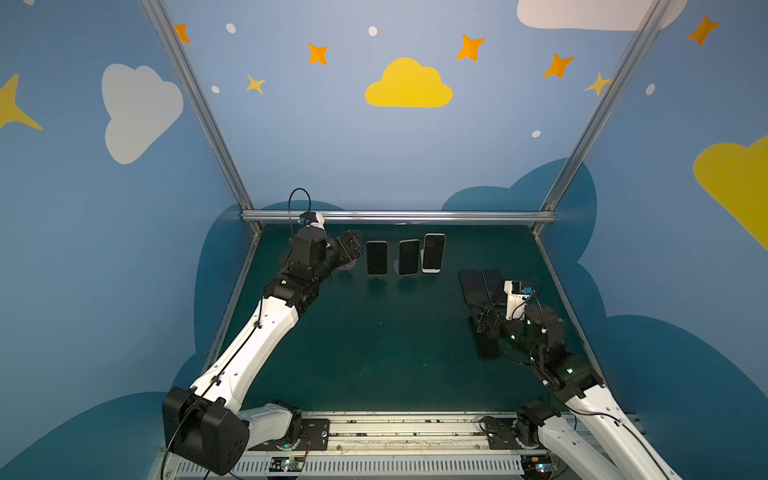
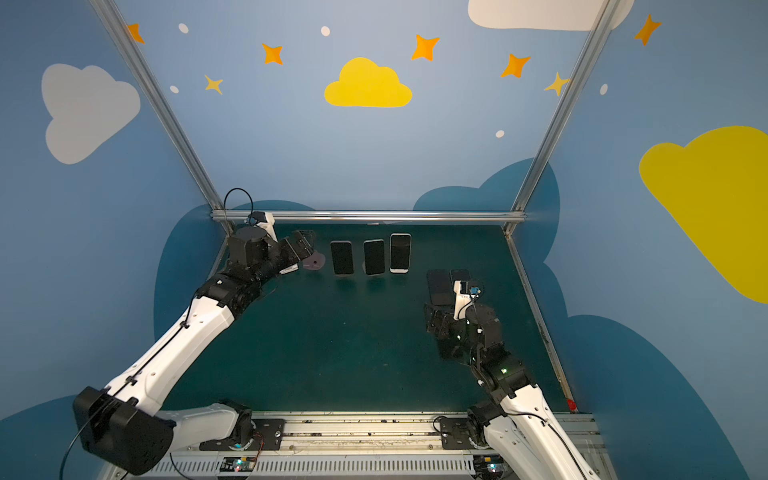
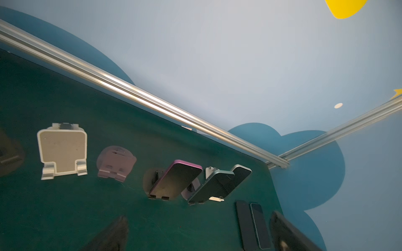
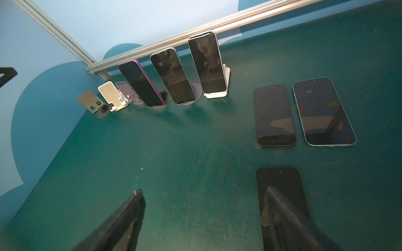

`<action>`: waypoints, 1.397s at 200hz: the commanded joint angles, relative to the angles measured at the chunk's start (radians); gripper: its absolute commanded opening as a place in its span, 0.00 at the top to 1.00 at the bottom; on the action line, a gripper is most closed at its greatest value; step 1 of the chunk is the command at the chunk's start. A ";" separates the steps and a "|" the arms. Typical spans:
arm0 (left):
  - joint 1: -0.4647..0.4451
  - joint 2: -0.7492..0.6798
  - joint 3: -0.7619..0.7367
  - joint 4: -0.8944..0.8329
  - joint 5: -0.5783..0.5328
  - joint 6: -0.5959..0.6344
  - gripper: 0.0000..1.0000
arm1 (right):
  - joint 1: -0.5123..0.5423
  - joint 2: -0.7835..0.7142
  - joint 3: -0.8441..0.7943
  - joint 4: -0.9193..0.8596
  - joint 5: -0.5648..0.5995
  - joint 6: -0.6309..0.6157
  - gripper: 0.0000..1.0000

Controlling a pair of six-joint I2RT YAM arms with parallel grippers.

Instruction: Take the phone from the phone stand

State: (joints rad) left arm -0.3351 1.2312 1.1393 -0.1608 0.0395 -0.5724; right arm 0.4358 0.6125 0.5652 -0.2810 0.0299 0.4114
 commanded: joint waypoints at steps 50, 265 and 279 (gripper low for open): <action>-0.045 -0.010 -0.061 0.059 0.089 -0.100 0.00 | 0.005 -0.017 -0.037 0.090 0.074 0.024 0.12; -0.141 0.108 -0.019 -0.042 0.083 -0.125 0.00 | 0.068 0.353 0.181 0.093 0.069 0.198 0.13; -0.140 0.111 -0.020 -0.045 0.077 -0.127 0.00 | 0.077 0.370 0.188 0.100 0.063 0.202 0.13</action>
State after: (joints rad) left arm -0.4774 1.3357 1.0904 -0.1848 0.1379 -0.6945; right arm 0.4988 0.9569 0.7208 -0.1989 0.1036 0.6033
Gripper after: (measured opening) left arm 0.997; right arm 0.867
